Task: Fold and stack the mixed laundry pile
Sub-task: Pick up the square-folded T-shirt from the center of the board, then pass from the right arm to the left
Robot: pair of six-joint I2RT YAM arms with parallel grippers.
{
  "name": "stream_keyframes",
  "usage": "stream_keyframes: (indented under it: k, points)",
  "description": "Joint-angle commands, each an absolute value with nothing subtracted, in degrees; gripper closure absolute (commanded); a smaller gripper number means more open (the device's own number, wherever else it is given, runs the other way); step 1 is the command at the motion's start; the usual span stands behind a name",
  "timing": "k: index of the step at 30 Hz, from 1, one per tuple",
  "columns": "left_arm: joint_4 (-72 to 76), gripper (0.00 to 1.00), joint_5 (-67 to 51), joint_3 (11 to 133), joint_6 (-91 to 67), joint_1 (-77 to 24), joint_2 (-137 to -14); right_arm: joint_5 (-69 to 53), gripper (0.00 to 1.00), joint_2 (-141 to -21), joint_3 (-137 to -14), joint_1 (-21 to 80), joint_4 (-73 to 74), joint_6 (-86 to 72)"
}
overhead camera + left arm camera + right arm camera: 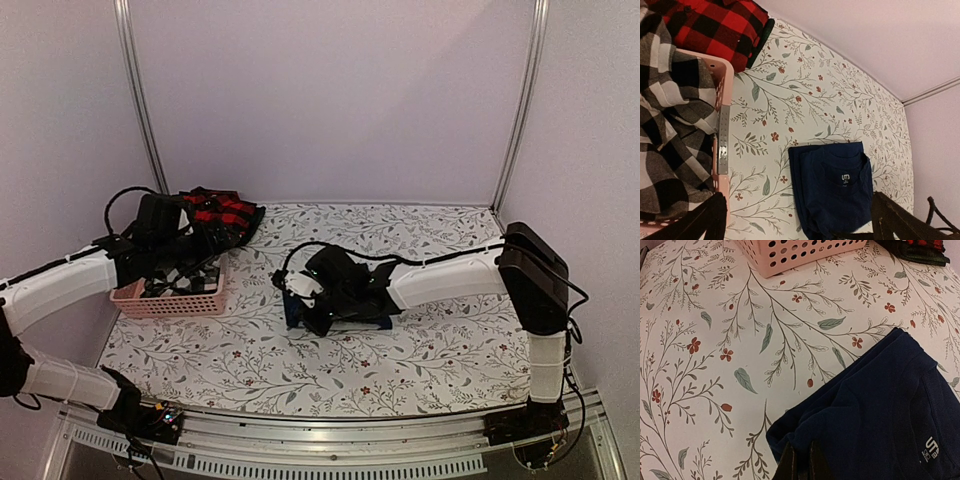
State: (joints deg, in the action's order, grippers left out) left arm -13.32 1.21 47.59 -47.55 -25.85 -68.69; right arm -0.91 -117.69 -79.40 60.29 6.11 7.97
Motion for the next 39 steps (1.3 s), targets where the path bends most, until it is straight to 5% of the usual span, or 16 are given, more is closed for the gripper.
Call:
stream_keyframes:
  k: [1,19,39]
  points:
    - [-11.67,0.00,-3.16,44.20,-51.26,-27.87,-70.03,-0.63,1.00,-114.32,-77.34,59.68,4.01,7.21]
    - [4.99,0.00,-9.10,47.96,-67.75,-39.78,-96.27,3.74,1.00,-108.15,-72.43,59.41,-2.47,7.27]
    - [21.00,0.00,-10.36,43.19,-77.61,-41.23,-103.32,3.23,1.00,-109.60,-70.32,62.49,-4.48,10.20]
